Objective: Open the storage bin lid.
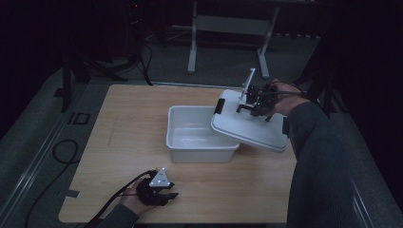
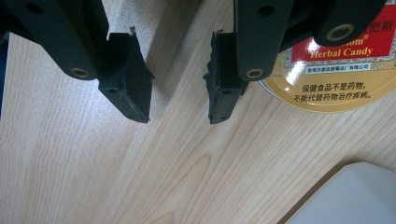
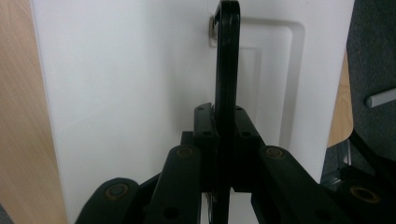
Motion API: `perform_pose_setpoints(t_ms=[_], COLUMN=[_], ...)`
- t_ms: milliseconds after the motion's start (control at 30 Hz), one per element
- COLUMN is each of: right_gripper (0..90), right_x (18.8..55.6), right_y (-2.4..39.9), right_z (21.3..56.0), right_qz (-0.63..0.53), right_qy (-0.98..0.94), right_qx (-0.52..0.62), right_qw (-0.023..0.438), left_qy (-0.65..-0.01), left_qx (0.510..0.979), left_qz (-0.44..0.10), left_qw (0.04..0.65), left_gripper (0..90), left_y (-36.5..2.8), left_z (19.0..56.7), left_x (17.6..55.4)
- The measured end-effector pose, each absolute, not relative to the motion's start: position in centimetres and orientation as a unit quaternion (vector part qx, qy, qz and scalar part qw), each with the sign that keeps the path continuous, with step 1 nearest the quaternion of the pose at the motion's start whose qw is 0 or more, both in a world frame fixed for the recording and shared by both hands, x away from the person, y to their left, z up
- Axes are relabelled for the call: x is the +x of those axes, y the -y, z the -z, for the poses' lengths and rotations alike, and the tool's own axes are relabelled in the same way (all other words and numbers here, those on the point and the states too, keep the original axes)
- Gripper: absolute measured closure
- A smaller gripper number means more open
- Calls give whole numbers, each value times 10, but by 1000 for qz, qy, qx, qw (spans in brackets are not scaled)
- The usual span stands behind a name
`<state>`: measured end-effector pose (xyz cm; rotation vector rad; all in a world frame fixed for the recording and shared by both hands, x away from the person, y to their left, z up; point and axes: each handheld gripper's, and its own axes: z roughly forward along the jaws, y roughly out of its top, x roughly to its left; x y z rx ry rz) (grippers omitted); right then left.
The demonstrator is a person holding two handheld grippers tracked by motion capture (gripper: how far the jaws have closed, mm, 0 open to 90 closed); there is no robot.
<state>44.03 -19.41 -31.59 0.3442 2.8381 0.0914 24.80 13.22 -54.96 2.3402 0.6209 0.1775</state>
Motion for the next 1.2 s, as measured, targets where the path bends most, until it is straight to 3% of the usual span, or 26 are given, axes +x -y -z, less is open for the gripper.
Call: perform_pose_setpoints(t_ms=[1200], right_gripper=[842], right_x=[439], right_y=[242], right_z=[328], right_qz=[-34], right_qy=[-975], right_qx=[176], right_qw=[134], left_qy=[-240], left_qx=[902], left_qz=[-69], left_qw=[351], left_gripper=[597], left_y=[-132], left_z=[550], left_x=[248])
